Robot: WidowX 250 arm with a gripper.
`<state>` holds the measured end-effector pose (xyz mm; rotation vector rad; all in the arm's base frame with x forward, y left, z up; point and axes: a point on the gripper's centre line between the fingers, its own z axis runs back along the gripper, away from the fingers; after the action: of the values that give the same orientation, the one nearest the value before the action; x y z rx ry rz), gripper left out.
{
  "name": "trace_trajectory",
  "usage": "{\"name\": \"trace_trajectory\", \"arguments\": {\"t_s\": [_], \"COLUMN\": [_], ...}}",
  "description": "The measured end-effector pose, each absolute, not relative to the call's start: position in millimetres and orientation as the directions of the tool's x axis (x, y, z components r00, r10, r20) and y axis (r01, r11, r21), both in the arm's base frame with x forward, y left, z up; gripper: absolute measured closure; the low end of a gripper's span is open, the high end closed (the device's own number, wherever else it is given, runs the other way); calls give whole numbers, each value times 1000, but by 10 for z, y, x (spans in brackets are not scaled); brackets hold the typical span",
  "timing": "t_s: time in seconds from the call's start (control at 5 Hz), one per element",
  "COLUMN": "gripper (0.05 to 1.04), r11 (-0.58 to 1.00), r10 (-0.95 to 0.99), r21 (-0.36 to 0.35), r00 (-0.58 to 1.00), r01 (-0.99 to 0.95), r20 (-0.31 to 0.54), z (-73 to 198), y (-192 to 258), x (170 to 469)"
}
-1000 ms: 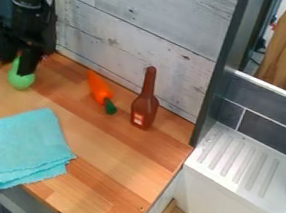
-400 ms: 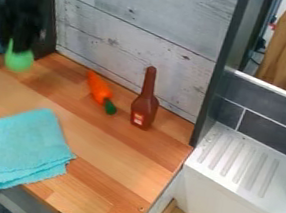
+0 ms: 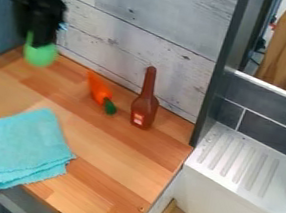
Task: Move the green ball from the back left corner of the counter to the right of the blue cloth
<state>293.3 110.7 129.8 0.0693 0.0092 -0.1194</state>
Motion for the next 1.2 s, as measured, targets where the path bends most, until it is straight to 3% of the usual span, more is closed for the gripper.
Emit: {"name": "trace_trajectory", "arguments": {"t_s": [0.4, 0.6, 0.8, 1.0, 1.2], "gripper": [626, 626, 626, 626, 626], "r11": [938, 916, 902, 898, 899], "r10": [-347, -399, -429, -439, -435], "r21": [-3, 3, 6, 17, 25], "r00": [935, 913, 900, 898, 898], "r01": [347, 401, 431, 440, 437], "r20": [-71, -79, -81, -27, -58], "z": [938, 825, 634, 476, 377], "y": [209, -76, -235, -275, -275], "x": [2679, 2620, 2621, 2688, 2712]}}
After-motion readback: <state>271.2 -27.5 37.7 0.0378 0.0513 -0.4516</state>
